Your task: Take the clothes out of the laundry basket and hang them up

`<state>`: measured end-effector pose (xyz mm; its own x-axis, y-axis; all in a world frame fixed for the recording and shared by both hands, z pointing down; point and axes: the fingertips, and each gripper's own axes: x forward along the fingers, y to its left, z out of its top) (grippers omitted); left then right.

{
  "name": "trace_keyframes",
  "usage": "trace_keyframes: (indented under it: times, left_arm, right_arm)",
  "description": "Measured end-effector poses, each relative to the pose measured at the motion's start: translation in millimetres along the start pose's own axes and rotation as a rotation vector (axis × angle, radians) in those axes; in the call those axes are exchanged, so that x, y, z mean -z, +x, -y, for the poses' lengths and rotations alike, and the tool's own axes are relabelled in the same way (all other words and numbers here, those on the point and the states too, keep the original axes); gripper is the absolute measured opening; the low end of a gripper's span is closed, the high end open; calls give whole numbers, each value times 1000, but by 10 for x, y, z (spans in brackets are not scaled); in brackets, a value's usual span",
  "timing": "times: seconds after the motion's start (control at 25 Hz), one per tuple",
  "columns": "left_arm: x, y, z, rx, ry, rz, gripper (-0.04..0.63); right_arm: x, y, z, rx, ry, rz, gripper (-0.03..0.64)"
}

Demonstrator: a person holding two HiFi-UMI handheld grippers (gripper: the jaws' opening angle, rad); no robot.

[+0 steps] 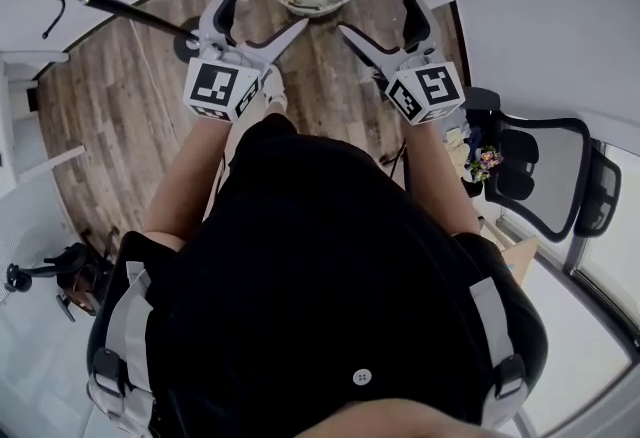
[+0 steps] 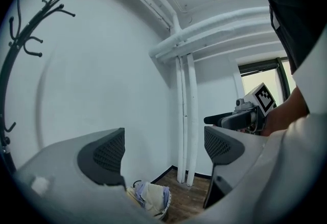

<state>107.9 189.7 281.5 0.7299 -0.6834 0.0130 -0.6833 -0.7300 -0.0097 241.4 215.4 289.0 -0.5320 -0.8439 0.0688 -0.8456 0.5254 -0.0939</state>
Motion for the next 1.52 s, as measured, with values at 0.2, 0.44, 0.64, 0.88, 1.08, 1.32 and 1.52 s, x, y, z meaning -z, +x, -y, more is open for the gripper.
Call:
trace_keyframes:
  times: [0.2,0.44,0.64,0.88,1.08,1.32,1.52]
  left_arm:
    - [-51,526,-730,64,-12,-8,486]
    - [-38,934,-1333,165,-7,-21,486]
    - [97,1276,-1531,223,-27,-55,486]
    - [304,1845,-1527,301,-39,-101,485]
    - [465,2514,-1376,364,-41,-141,480]
    - [587,3420,-1245,402,-41,-181,480]
    - [916,4091,-1176,427,-18,-269,479]
  right_arm:
    - [-120,728,337,65,-3,-26,540]
    - [-192,1353,541,158,11,-30,538]
    - [-127,1551,763,212,24,-55,535]
    - [19,1610,1253,248,68,-70,525]
    - [144,1621,1896,256,95,-64,514]
    - [258,1710,2780,242,124,-72,509]
    - [565,1839,3415,219,162,-126,496]
